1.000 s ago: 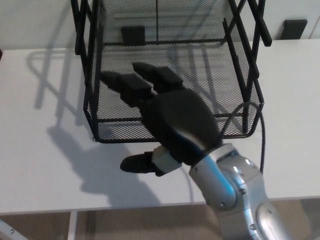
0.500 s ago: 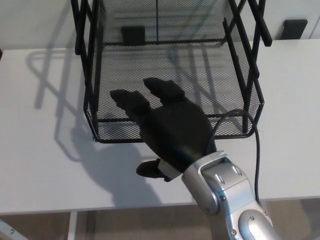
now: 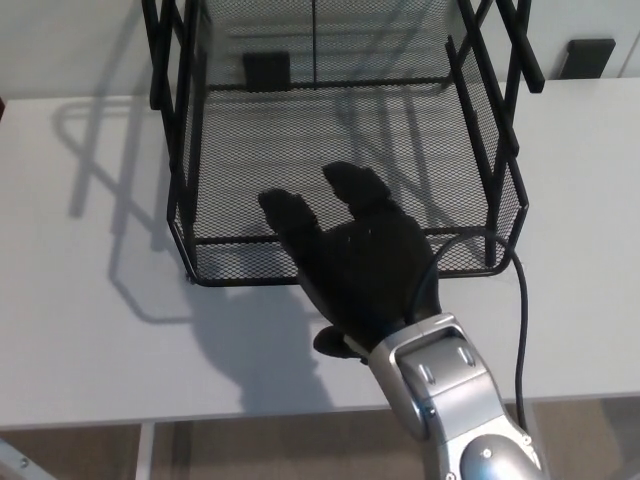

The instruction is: The robot walks towards a file tray kept in the middle of a desk and uses its right hand to grab a tray and pulls it out towards itself

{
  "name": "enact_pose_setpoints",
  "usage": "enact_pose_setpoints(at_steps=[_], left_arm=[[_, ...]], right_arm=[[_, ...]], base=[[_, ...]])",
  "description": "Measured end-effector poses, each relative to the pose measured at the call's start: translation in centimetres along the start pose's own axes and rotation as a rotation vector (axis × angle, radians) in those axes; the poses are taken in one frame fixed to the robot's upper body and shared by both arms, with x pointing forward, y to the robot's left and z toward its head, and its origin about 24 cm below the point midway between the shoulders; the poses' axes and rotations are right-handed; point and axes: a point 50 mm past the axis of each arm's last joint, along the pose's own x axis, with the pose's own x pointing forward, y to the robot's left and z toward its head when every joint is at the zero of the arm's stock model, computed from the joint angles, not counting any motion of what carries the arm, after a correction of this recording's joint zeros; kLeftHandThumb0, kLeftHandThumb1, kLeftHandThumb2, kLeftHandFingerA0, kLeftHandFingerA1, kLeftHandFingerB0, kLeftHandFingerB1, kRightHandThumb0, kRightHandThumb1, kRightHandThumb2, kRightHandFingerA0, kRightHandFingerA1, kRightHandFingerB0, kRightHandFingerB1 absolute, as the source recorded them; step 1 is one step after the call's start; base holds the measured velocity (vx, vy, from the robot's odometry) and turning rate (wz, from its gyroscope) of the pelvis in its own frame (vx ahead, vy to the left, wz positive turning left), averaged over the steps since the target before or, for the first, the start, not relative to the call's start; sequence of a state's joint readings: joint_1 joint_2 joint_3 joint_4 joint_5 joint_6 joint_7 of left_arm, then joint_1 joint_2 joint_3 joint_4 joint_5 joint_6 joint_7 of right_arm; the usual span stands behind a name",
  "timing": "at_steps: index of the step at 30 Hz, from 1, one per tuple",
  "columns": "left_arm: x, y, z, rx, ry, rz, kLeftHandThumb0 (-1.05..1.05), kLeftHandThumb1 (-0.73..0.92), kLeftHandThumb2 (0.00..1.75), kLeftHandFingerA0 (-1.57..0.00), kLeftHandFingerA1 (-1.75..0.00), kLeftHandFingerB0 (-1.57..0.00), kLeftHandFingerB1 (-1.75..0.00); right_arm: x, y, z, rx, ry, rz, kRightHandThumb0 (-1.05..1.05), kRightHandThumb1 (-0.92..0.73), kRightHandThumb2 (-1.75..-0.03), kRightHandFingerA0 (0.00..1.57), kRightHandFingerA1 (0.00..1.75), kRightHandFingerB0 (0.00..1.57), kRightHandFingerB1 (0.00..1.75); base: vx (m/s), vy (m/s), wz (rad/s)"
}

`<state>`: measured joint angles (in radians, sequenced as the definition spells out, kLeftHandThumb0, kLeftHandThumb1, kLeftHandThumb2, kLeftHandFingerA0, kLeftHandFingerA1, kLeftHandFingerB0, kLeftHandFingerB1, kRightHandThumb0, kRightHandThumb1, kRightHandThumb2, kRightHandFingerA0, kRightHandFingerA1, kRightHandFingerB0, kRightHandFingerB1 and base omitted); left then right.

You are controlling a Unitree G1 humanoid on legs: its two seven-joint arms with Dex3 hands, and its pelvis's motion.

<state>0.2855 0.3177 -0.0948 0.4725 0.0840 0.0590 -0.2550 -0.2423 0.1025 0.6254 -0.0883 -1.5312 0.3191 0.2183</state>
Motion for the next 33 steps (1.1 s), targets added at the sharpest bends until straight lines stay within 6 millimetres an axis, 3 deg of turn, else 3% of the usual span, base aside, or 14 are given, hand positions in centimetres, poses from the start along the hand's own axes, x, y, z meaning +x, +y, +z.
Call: enact_pose_setpoints(at_steps=[5, 7, 10, 11, 12, 13, 14, 15, 17, 21, 22, 25, 26, 33], left_arm=[[-0.1, 0.2, 0.0, 0.031, 0.005, -0.001, -0.57, 0.42, 0.59, -0.74, -0.71, -0.45, -0.64], [-0.2, 0.4, 0.0, 0.045, 0.007, 0.001, -0.58, 0.42, 0.59, -0.72, -0.71, -0.45, -0.65], [-0.3, 0.8, 0.0, 0.072, 0.005, 0.005, -0.57, 0.43, 0.59, -0.74, -0.7, -0.45, -0.65], [-0.3, 0.9, 0.1, 0.079, 0.006, 0.005, -0.58, 0.44, 0.59, -0.73, -0.69, -0.44, -0.65], [-0.4, 0.9, 0.1, 0.089, 0.006, 0.005, -0.58, 0.44, 0.6, -0.74, -0.7, -0.45, -0.65], [-0.4, 1.0, 0.1, 0.095, 0.005, 0.004, -0.57, 0.44, 0.59, -0.77, -0.7, -0.46, -0.65], [-0.4, 1.0, 0.1, 0.105, 0.003, 0.003, -0.57, 0.44, 0.59, -0.77, -0.7, -0.46, -0.66], [-0.5, 1.1, 0.2, 0.119, 0.001, 0.002, -0.57, 0.43, 0.59, -0.76, -0.71, -0.46, -0.66], [-0.5, 1.2, 0.2, 0.136, -0.002, 0.002, -0.58, 0.44, 0.59, -0.75, -0.69, -0.45, -0.64], [-0.7, 1.3, 0.3, 0.17, -0.012, -0.003, -0.59, 0.44, 0.58, -0.75, -0.69, -0.45, -0.63], [-0.7, 1.4, 0.3, 0.176, -0.014, -0.004, -0.6, 0.44, 0.59, -0.77, -0.69, -0.46, -0.64], [-0.7, 1.5, 0.3, 0.197, -0.018, -0.005, -0.6, 0.43, 0.59, -0.77, -0.71, -0.46, -0.64], [-0.8, 1.5, 0.3, 0.201, -0.021, -0.005, -0.6, 0.43, 0.58, -0.79, -0.71, -0.47, -0.64], [-0.8, 1.5, 0.5, 0.222, -0.03, -0.008, -0.59, 0.44, 0.59, -0.77, -0.69, -0.46, -0.64]], right_arm=[[-0.1, 0.5, -0.4, -0.081, 0.034, 0.005, -0.76, -0.41, -0.53, 0.01, 0.36, 0.14, 0.26], [-0.1, 0.7, -0.5, -0.114, 0.045, 0.007, -0.86, -0.33, -0.68, 0.06, 0.18, 0.12, 0.25], [-0.2, 0.9, -0.6, -0.167, 0.063, 0.001, -0.88, -0.33, -0.68, 0.06, 0.18, 0.13, 0.25], [-0.2, 0.9, -0.7, -0.181, 0.07, -0.001, -0.6, -0.32, -0.81, 0.04, 0.19, 0.07, 0.31], [-0.2, 0.9, -0.7, -0.195, 0.076, -0.003, -0.87, -0.33, -0.68, 0.07, 0.19, 0.13, 0.25], [-0.2, 0.9, -0.8, -0.204, 0.081, -0.005, -0.87, -0.33, -0.68, 0.07, 0.19, 0.13, 0.25], [-0.2, 0.9, -0.8, -0.216, 0.088, -0.007, -0.85, -0.42, -0.56, 0.0, 0.34, 0.12, 0.27], [-0.2, 1.0, -0.9, -0.232, 0.097, -0.008, -0.86, -0.33, -0.67, 0.08, 0.21, 0.13, 0.26], [-0.2, 1.0, -1.0, -0.255, 0.109, -0.01, -0.82, -0.42, -0.54, 0.04, 0.34, 0.13, 0.27], [-0.3, 1.0, -1.4, -0.298, 0.15, -0.017, -0.81, -0.35, -0.65, 0.09, 0.28, 0.14, 0.28], [-0.3, 1.0, -1.5, -0.302, 0.158, -0.016, -0.34, -0.07, -0.76, 0.02, 0.52, 0.0, 0.48], [-0.4, 1.3, -1.6, -0.3, 0.176, -0.006, -0.33, -0.1, -0.77, 0.03, 0.52, 0.0, 0.48], [-0.5, 1.4, -1.6, -0.295, 0.179, -0.001, -0.71, -0.42, -0.54, 0.09, 0.32, 0.15, 0.27], [-1.2, 1.5, -1.2, -0.23, 0.185, 0.029, -0.68, -0.4, -0.53, 0.07, 0.31, 0.15, 0.27]], base=[[0.0, 0.0, 0.0], [0.0, 0.0, 0.0], [0.0, 0.0, 0.0], [0.0, 0.0, 0.0], [0.0, 0.0, 0.0], [0.0, 0.0, 0.0], [0.0, 0.0, 0.0], [0.0, 0.0, 0.0], [0.0, 0.0, 0.0], [0.0, 0.0, 0.0], [0.0, 0.0, 0.0], [0.0, 0.0, 0.0], [0.0, 0.0, 0.0], [0.0, 0.0, 0.0]])
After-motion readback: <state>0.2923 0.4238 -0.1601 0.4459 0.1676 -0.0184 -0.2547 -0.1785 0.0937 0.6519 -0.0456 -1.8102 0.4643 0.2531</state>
